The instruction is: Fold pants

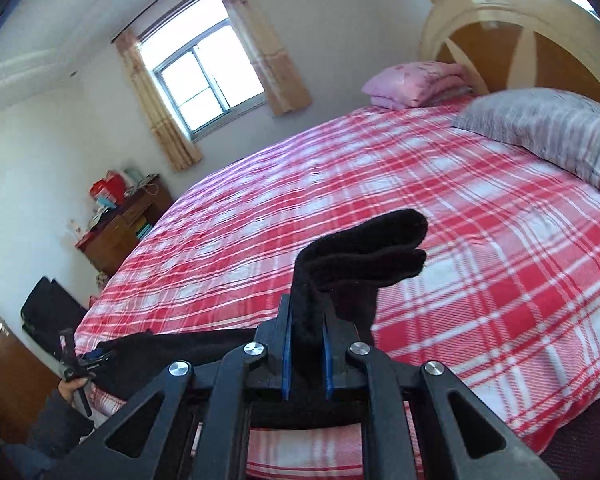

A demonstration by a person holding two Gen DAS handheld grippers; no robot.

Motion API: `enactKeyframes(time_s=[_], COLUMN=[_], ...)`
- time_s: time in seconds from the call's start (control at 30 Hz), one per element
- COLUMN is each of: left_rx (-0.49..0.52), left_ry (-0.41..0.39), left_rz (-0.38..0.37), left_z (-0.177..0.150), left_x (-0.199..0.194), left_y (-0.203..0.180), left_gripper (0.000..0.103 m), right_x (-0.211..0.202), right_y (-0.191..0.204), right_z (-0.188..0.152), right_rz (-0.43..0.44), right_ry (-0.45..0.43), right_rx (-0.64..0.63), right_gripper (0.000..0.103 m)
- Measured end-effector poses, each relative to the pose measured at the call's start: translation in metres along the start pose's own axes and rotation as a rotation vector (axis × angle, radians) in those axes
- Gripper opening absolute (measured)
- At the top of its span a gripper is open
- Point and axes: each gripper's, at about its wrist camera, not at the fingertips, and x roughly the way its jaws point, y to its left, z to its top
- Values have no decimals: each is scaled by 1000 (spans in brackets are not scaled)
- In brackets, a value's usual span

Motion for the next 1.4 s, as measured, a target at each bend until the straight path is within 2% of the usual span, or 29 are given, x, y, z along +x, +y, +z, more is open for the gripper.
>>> enactKeyframes(time_s=[0.2, 0.53, 0.73, 1.03, 1.3, 1.4], left_rx=[43, -68, -77, -79, -38, -17], left_ry=[4, 8, 11, -6, -15, -7], left_rz=[-1, -87, -98, -125, -159, -185], left_z=[-6, -4, -4, -1, 0, 0], left_x=[-4, -18, -19, -26, -33, -33], left_y=[-4, -1, -5, -15, -37, -53], left_gripper=[103, 103, 103, 103, 103, 103], right_x=[24, 76, 111, 167, 223, 235], right_y=[52, 115, 155, 203, 220, 226], right_z=[-1, -11, -23, -67, -122, -141], right_rz=[78, 176, 228, 271, 254, 213], right_ry=[38, 127, 186, 320, 475, 535], right_rx=[-83, -178, -250, -363, -455, -527], right_gripper=[12, 12, 12, 12, 12, 14])
